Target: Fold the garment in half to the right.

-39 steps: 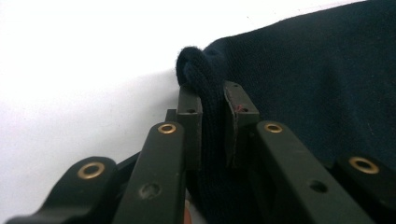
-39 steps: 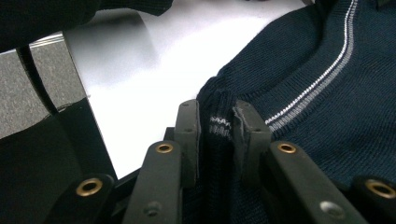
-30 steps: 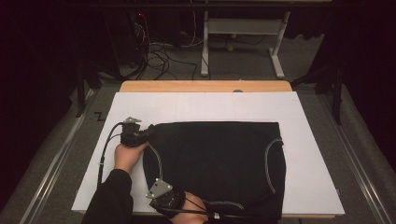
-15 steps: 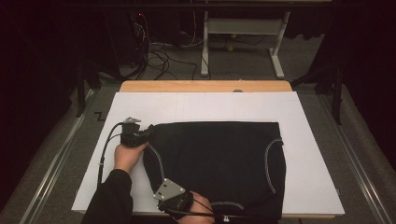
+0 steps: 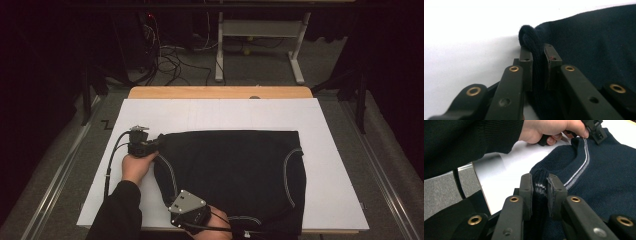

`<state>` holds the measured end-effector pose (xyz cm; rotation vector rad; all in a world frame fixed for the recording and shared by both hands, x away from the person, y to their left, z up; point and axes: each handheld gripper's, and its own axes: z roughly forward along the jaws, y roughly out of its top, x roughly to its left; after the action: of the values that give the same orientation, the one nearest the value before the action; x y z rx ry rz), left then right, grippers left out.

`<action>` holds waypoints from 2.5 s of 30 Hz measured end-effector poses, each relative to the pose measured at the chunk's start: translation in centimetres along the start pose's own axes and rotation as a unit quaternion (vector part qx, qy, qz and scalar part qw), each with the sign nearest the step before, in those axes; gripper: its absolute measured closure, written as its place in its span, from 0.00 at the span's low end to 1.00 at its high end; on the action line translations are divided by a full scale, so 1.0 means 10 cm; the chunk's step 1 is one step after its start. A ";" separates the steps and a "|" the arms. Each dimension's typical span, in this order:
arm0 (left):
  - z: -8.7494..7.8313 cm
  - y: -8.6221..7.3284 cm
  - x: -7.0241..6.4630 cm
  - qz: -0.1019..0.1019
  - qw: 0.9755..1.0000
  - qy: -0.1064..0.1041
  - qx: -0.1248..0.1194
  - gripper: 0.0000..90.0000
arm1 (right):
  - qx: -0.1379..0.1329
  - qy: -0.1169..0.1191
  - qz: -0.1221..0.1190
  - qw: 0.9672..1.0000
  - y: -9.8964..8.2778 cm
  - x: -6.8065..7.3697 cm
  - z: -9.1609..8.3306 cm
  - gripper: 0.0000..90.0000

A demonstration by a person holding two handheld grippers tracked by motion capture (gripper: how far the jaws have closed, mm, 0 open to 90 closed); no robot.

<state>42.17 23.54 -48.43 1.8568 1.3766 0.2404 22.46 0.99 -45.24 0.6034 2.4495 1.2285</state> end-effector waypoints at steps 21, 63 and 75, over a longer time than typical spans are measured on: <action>-0.31 0.20 -0.14 -0.023 0.996 0.003 -0.083 0.88 | -0.037 -0.011 -0.016 0.999 0.16 0.01 -0.15 0.85; -0.65 0.22 0.08 -0.016 0.995 0.036 -0.089 0.89 | -0.052 0.004 -0.046 0.998 0.47 0.16 -0.04 0.85; -0.84 0.12 0.29 -0.023 0.994 0.055 -0.087 0.89 | -0.056 0.026 -0.056 0.996 0.60 0.31 0.14 0.85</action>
<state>39.35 30.01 -42.90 1.6878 1.4236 0.4308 21.76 6.71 -41.50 0.4016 2.4010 1.3403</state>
